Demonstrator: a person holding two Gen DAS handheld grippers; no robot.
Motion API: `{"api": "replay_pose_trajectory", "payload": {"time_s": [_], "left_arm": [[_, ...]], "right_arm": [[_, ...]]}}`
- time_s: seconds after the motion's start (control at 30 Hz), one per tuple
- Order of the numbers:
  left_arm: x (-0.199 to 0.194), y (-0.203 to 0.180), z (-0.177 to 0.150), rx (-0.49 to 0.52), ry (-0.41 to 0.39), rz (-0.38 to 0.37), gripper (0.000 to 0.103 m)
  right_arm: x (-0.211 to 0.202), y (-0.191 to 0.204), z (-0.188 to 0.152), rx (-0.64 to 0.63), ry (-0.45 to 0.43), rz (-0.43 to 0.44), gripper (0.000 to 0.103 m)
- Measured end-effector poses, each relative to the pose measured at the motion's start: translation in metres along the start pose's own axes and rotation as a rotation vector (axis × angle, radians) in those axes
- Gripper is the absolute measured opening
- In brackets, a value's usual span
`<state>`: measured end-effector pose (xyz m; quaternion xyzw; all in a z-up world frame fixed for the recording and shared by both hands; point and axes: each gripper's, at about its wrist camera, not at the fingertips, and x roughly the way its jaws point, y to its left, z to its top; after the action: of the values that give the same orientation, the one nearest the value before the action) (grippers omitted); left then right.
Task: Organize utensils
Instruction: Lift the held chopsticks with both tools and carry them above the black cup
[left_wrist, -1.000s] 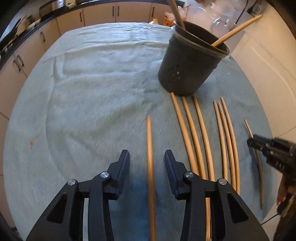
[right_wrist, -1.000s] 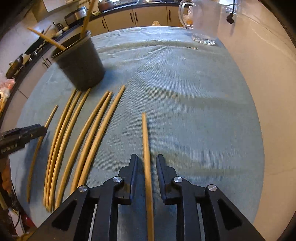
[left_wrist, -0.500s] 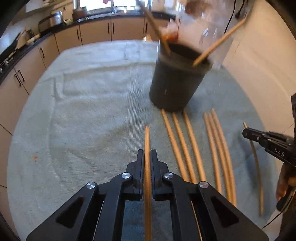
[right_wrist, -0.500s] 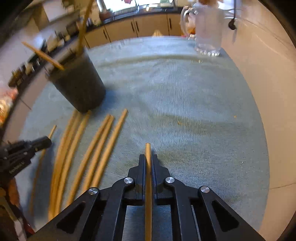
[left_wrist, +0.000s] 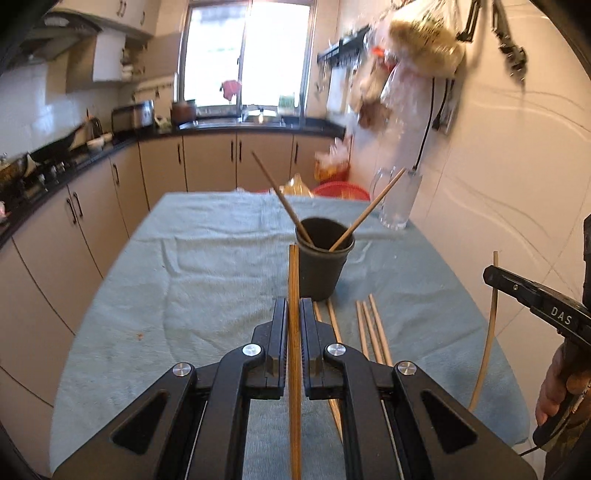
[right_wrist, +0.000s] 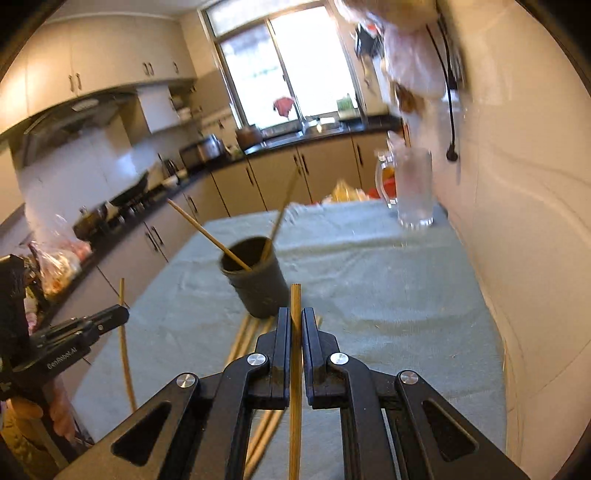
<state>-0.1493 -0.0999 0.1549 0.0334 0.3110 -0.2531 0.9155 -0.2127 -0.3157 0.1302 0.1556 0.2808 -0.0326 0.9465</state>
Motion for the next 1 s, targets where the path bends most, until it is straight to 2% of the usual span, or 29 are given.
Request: {"api": "replay_pose_trajectory", "payload": {"time_s": [0.23,0.7,1.0], "left_arm": [[-0.036,-0.005,-0.012,0.014,-0.051,-0.004,0.006],[-0.075,0.005,-0.017,-0.026,-0.101,-0.047,0.006],[-0.075,0.008,0.019,-0.046,-0.132,-0.111,0.006]], "right_arm": [[-0.044,0.024,-0.012,-0.036,-0.064,0.028,0.006],[-0.084,0.043,-0.012,-0.052,-0.156,0.080,0.006],[-0.070,0.038,0.011,-0.020,-0.204,0.093,0.006]]}}
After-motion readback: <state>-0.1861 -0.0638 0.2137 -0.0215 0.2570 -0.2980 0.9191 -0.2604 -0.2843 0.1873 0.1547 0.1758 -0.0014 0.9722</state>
